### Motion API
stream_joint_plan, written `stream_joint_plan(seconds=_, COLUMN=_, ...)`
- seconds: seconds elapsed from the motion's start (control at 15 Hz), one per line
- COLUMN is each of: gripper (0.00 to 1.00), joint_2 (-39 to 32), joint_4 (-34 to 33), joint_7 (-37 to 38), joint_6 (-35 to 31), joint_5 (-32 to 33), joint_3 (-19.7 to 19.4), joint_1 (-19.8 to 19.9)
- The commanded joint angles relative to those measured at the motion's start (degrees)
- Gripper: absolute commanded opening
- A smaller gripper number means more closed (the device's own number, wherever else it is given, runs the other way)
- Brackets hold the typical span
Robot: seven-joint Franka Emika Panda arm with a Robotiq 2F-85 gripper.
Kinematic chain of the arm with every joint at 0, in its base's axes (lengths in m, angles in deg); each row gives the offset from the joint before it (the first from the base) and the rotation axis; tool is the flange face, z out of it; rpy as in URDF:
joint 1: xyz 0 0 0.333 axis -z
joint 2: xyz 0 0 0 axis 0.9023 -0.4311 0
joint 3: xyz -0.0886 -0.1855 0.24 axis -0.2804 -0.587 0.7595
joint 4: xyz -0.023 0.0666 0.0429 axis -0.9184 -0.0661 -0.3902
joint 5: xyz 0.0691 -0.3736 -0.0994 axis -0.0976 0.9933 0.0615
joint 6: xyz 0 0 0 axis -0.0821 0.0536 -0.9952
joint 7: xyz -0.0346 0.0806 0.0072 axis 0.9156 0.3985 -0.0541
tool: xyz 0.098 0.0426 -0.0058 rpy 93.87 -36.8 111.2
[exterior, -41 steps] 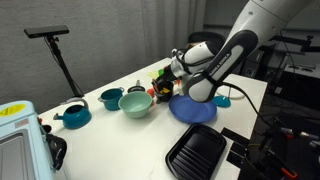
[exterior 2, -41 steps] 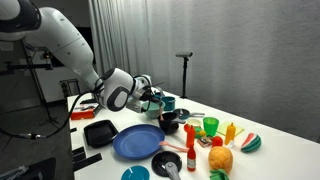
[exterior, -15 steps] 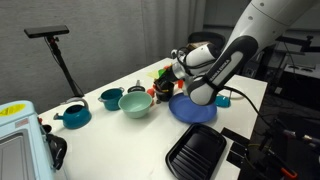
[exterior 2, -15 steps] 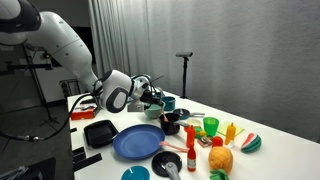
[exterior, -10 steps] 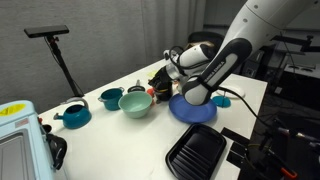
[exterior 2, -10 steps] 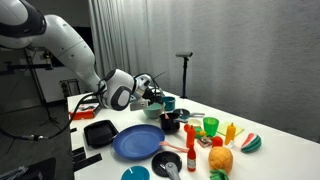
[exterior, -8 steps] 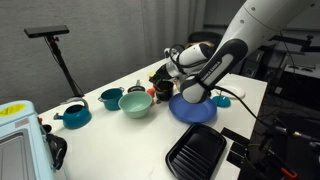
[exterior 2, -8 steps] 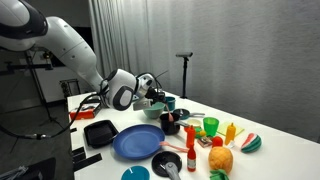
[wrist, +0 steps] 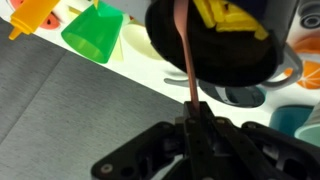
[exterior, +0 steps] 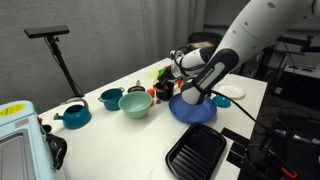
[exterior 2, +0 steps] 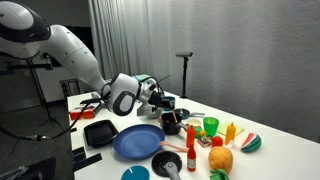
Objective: Stir the contents in the black pot
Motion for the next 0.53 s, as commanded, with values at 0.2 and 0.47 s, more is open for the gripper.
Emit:
stream_joint_plan(seconds=0.2, gripper=0.02, joint_2=2.2, joint_4=3.6, joint_7=0.9, joint_6=-2.8, joint_5=1.4, joint_3=4.5, joint_1=-1.0)
stream_joint_plan(seconds=0.47, gripper=0.02, joint_2=2.9, joint_4=2.8, joint_7=0.3, joint_6=-3.2, joint_5=-0.1, joint_3=2.3, joint_1=-1.3)
